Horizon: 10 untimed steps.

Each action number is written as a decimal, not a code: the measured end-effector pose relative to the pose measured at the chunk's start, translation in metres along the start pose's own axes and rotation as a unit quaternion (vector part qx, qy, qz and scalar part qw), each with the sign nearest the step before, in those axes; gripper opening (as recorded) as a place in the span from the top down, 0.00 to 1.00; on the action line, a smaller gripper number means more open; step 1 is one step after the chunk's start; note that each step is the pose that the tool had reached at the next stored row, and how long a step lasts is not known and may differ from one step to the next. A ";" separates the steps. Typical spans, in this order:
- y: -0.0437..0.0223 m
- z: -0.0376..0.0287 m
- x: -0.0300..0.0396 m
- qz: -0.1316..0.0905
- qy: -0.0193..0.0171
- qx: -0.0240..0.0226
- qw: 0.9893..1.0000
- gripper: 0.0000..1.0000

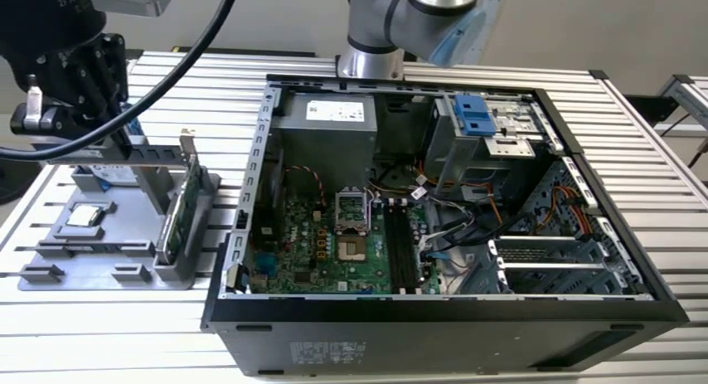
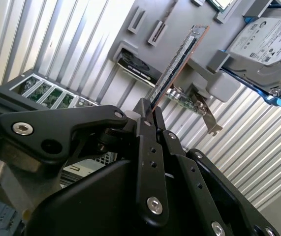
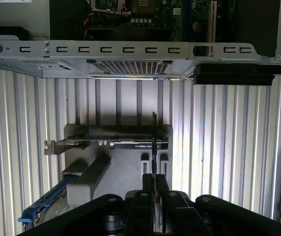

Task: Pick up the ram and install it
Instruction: 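Pick up the ram and move it above insertion slot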

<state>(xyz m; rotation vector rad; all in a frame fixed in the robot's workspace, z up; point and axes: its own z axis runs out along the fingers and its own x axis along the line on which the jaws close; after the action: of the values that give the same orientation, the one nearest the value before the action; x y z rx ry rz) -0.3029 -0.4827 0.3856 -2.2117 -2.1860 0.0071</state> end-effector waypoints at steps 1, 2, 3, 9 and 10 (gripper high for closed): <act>0.0010 -0.0001 0.0000 0.000 0.000 0.000 1.000 1.00; 0.0018 0.0000 0.0000 0.000 0.000 0.000 1.000 1.00; 0.0027 -0.0001 0.0000 0.000 0.000 0.000 1.000 1.00; 0.0082 -0.0002 0.0001 0.000 0.000 0.000 1.000 1.00; 0.0091 -0.0002 0.0001 0.000 0.000 0.000 1.000 1.00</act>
<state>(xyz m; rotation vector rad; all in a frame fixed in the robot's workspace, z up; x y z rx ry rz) -0.2939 -0.4828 0.3855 -2.2117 -2.1861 0.0071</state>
